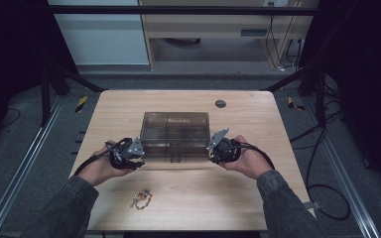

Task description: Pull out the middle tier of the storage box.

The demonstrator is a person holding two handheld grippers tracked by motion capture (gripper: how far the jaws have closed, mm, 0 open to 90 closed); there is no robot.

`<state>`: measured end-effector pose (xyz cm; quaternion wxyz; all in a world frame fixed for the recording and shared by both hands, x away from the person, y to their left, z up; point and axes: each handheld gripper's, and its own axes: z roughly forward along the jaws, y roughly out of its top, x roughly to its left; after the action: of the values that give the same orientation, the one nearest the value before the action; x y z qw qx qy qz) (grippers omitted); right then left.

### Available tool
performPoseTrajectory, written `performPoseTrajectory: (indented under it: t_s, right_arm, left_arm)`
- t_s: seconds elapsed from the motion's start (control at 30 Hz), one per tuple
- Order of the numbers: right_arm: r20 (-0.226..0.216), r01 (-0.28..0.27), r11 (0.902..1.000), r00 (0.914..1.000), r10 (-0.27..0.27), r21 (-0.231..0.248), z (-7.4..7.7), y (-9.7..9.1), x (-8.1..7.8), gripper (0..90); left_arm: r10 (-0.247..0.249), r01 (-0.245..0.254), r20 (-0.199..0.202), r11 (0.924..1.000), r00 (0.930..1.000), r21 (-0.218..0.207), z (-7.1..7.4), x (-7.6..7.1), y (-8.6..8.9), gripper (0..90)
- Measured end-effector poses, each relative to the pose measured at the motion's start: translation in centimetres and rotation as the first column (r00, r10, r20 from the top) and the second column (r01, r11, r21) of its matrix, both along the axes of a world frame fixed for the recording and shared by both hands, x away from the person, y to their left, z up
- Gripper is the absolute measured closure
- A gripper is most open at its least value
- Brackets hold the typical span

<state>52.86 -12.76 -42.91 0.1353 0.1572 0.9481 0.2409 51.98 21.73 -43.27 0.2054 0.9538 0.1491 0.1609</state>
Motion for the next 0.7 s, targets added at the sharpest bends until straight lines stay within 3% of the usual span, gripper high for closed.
performPoseTrajectory:
  t_s: [0.07,0.17,0.4,0.7]
  right_arm:
    - [0.0,-0.004,1.0,1.0,0.004,-0.003,-0.02,0.18,-0.04,79.3]
    - [0.003,-0.016,0.9999,0.9999,0.016,-0.004,-0.07,0.42,-0.06,81.0]
    - [0.001,-0.02,0.9997,0.9998,0.02,-0.014,0.02,0.54,-0.05,85.6]
    - [0.01,-0.028,0.9992,0.9996,0.028,-0.027,0.14,0.78,-0.14,86.9]
  left_arm:
    - [0.0,0.0,0.008,1.0,1.0,-0.002,0.09,0.07,0.14,69.5]
    - [-0.001,0.001,0.003,0.9993,1.0,-0.038,0.26,0.21,0.51,74.0]
    - [-0.021,0.02,-0.024,0.9992,0.9995,-0.034,-0.01,0.52,0.54,78.8]
    - [-0.003,0.001,-0.043,0.9992,0.9991,-0.041,0.0,0.63,0.71,84.3]
